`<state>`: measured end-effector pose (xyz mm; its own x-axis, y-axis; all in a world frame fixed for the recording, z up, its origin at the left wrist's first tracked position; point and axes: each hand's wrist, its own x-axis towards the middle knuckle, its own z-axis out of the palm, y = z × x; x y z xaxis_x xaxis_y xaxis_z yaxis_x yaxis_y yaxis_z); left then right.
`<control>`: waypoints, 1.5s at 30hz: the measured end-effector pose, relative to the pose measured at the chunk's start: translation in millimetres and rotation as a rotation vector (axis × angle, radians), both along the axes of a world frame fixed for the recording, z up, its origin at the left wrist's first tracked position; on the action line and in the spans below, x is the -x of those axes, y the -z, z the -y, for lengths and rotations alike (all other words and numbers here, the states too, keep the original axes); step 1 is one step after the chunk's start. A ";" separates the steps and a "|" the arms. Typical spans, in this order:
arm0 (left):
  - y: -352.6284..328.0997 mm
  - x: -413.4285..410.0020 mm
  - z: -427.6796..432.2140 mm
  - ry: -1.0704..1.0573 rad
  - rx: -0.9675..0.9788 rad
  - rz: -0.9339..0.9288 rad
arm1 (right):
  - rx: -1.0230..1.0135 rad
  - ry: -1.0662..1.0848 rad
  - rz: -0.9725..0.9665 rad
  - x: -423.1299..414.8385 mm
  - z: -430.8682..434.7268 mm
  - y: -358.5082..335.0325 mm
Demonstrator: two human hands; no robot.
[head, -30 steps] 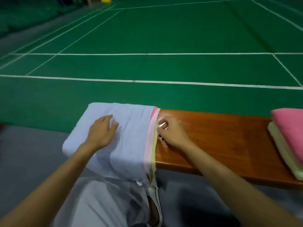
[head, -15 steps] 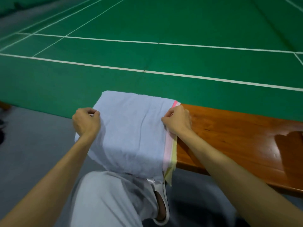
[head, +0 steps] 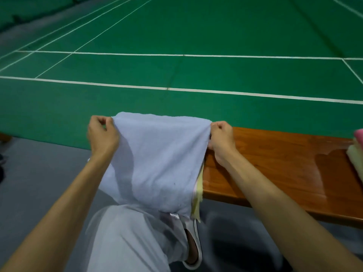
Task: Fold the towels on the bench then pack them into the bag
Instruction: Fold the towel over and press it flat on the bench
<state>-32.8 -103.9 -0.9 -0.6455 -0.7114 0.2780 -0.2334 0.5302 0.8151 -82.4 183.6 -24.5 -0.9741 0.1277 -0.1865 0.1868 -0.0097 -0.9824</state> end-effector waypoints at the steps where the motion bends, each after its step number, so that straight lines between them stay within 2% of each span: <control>1: 0.2 4.7 -2.8 0.017 -0.074 0.101 | 0.172 -0.035 0.108 -0.1 -6.2 -0.5; 2: 2.6 8.9 -5.2 0.052 -0.125 0.173 | 0.274 -0.063 0.156 -1.8 -14.6 -4.0; 4: 2.2 15.1 -15.1 0.142 -0.212 0.257 | 0.306 -0.064 0.123 -3.2 -37.4 -14.8; 7: -3.6 17.5 -44.2 0.387 -0.361 0.291 | 0.257 0.100 0.032 6.0 -81.9 -16.6; 9: -3.7 17.9 -76.8 0.547 -0.593 0.276 | 0.198 0.185 0.013 9.9 -113.6 -10.1; 11: 1.7 18.0 -112.9 0.628 -0.641 0.272 | 0.132 0.229 0.033 8.8 -145.4 -3.3; 16: 34.9 24.4 -188.6 0.798 -0.522 0.186 | -0.072 0.401 0.055 0.5 -219.6 8.4; 19: 52.3 28.1 -220.4 0.856 -0.381 0.200 | -0.352 0.446 0.020 -7.0 -247.8 8.4; 23: 68.1 39.3 -236.3 0.802 0.095 0.288 | -0.673 0.321 0.018 -23.4 -263.8 17.7; 26: 63.8 34.9 -249.2 0.659 0.406 0.390 | -1.114 0.240 -0.064 -29.0 -265.6 29.3; 28: 60.8 30.1 -260.8 0.629 0.646 0.305 | -1.331 0.169 -0.178 -30.0 -255.9 31.0; 29: 60.2 28.3 -267.6 0.673 0.692 0.252 | -1.375 0.066 -0.209 -30.5 -248.9 30.9; 32: 74.2 25.8 -286.5 0.881 0.711 0.351 | -1.354 -0.385 -0.272 -30.4 -232.4 46.6; 34: 88.0 23.5 -293.3 0.934 0.707 0.462 | -1.371 -0.546 -0.271 -30.9 -227.3 58.6; 37: 94.5 24.2 -289.9 0.916 0.708 0.495 | -1.418 -0.544 -0.228 -31.5 -236.5 64.4; 41: 92.9 27.5 -262.3 0.802 0.709 0.512 | -1.451 -0.438 -0.150 -33.0 -262.1 61.2; 45: 88.3 23.0 -247.1 0.808 0.647 0.498 | -1.447 -0.341 -0.059 -32.9 -286.4 60.4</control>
<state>-55.9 143.2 -89.2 -0.9892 0.1439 0.0259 0.1458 0.9577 0.2480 -49.5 470.0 -84.9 -0.9959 -0.0673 -0.0603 -0.0606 0.9924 -0.1070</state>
